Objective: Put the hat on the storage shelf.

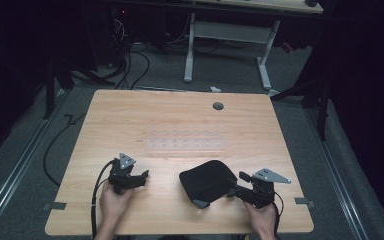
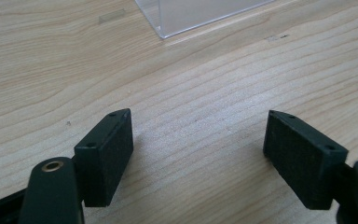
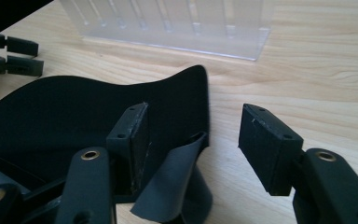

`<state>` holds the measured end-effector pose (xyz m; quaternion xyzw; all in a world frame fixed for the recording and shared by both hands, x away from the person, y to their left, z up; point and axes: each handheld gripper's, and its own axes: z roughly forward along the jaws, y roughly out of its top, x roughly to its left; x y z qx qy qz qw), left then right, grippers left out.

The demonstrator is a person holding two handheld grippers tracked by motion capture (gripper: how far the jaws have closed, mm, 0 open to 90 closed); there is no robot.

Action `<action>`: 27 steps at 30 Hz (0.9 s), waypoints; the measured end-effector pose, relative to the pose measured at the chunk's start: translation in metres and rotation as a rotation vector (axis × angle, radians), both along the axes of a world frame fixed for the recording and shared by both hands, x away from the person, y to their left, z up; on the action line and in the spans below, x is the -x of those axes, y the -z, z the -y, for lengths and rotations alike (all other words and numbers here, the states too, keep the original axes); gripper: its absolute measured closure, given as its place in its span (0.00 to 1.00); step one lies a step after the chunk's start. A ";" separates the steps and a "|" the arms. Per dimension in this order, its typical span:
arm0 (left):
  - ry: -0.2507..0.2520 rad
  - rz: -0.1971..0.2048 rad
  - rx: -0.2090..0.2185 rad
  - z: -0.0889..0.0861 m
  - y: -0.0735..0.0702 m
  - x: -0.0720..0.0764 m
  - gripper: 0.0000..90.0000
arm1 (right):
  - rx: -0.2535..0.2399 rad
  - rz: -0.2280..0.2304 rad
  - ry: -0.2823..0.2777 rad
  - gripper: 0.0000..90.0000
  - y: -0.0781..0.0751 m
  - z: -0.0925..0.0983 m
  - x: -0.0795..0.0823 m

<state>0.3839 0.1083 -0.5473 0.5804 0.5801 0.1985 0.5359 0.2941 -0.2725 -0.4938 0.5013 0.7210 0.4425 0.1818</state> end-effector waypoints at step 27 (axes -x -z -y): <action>-0.001 -0.001 -0.001 0.000 0.000 0.000 0.27 | -0.001 -0.100 -0.155 0.67 0.036 -0.025 -0.016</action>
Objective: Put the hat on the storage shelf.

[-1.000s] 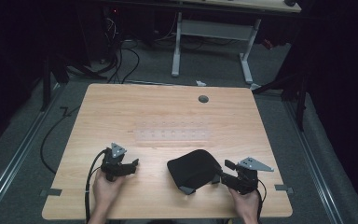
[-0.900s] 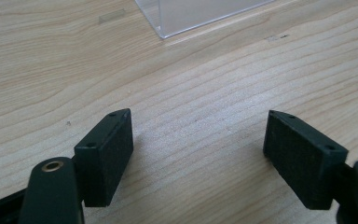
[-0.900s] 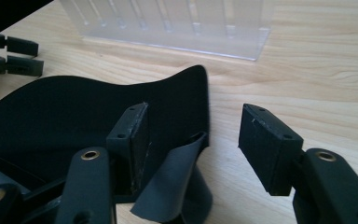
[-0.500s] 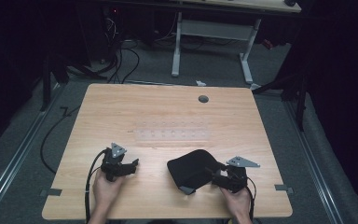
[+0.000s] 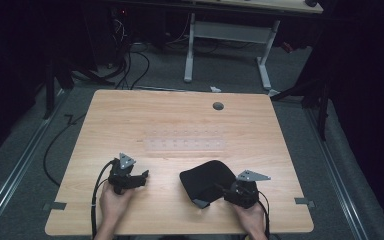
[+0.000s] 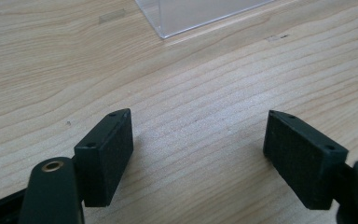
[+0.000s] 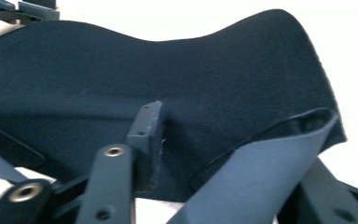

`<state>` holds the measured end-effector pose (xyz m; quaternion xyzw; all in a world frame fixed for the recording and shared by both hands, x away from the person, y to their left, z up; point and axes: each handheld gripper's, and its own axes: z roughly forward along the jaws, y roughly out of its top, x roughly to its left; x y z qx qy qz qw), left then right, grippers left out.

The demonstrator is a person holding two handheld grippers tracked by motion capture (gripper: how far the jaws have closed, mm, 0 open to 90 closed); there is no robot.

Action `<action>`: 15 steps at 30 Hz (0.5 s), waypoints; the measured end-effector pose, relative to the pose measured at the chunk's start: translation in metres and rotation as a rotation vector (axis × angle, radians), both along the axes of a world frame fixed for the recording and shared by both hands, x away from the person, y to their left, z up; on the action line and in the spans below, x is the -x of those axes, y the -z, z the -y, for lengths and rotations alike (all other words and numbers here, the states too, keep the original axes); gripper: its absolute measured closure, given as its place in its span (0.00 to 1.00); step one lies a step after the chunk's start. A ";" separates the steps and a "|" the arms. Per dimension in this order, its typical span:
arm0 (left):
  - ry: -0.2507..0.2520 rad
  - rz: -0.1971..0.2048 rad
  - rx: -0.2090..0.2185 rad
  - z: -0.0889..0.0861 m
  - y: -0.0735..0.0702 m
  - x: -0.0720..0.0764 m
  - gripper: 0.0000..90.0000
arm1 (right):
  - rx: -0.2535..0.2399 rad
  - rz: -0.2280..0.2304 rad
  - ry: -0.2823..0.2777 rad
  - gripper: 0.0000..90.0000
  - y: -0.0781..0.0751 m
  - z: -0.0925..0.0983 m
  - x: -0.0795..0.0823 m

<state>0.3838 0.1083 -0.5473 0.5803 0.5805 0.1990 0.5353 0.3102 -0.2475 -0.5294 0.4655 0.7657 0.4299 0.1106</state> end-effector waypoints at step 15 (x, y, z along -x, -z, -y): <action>-0.016 0.005 -0.005 0.002 0.000 0.001 0.25 | -0.093 0.028 -0.056 0.90 -0.005 0.005 0.005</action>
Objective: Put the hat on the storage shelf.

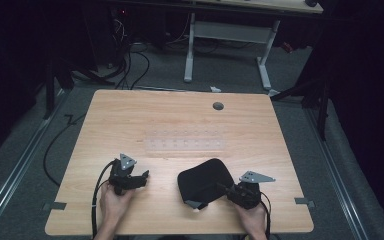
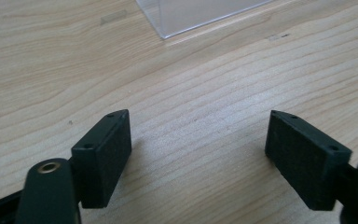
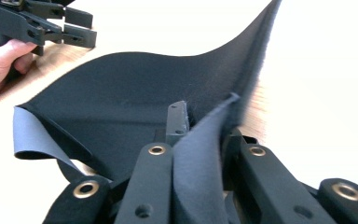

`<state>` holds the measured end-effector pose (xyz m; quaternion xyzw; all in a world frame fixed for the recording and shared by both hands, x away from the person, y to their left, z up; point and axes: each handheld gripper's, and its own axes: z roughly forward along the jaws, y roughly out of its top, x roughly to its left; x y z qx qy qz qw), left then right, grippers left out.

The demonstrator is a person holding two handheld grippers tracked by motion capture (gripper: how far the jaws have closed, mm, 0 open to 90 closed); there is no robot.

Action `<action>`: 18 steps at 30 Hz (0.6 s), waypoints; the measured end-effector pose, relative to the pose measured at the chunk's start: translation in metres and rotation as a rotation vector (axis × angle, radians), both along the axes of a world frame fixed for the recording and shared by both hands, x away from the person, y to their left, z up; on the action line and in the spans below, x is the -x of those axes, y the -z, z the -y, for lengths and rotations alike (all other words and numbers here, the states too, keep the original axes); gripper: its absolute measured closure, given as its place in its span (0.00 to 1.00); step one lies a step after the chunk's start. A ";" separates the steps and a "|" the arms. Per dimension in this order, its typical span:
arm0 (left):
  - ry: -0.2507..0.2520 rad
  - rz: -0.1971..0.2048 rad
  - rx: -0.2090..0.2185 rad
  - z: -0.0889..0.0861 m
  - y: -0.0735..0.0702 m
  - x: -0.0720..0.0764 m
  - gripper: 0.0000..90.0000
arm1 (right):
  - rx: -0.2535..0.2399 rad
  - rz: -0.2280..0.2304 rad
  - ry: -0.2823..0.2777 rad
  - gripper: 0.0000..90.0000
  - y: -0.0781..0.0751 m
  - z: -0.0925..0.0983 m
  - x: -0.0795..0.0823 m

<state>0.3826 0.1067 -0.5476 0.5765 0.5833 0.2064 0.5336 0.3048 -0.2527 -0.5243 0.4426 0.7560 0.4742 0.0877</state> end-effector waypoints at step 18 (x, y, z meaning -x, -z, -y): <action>0.051 -0.002 -0.003 0.002 -0.002 0.007 0.34 | 0.002 0.024 -0.025 0.94 -0.018 0.000 0.004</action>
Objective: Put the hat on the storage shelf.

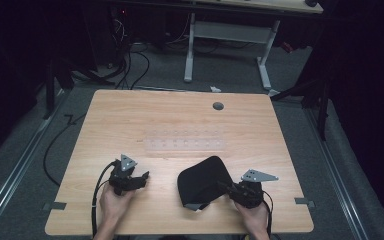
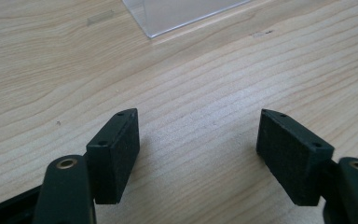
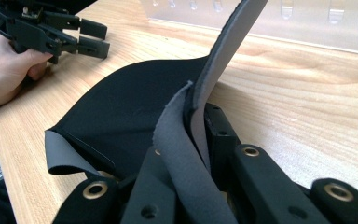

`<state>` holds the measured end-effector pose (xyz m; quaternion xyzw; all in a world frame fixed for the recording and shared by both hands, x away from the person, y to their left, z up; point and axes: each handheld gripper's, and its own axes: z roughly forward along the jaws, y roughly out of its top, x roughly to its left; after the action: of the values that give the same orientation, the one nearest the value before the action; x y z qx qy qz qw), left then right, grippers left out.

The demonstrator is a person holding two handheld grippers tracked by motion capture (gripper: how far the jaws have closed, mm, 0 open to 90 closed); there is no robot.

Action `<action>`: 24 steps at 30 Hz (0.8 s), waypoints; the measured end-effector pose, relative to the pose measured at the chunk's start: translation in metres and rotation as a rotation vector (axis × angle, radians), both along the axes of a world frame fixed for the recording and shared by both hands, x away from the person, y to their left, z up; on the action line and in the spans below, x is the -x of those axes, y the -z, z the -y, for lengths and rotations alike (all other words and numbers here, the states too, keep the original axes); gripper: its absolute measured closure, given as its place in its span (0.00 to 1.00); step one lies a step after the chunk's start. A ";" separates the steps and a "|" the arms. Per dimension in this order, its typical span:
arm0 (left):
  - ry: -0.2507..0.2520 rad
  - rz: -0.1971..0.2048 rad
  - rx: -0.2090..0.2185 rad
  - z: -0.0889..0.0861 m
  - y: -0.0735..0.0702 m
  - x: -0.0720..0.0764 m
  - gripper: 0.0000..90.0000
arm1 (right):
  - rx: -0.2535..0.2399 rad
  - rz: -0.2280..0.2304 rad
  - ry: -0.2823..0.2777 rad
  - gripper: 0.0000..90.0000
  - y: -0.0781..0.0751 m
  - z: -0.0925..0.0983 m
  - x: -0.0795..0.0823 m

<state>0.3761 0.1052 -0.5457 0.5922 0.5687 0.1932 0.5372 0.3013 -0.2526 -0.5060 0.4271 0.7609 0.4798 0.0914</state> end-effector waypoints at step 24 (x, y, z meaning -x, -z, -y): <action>0.268 0.061 0.079 0.034 -0.044 0.050 0.33 | -0.065 -0.005 0.004 0.94 -0.030 0.006 -0.004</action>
<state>0.3265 0.0712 -0.5018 0.6350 0.4752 0.1151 0.5981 0.3058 -0.2583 -0.4761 0.4327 0.7442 0.5031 0.0764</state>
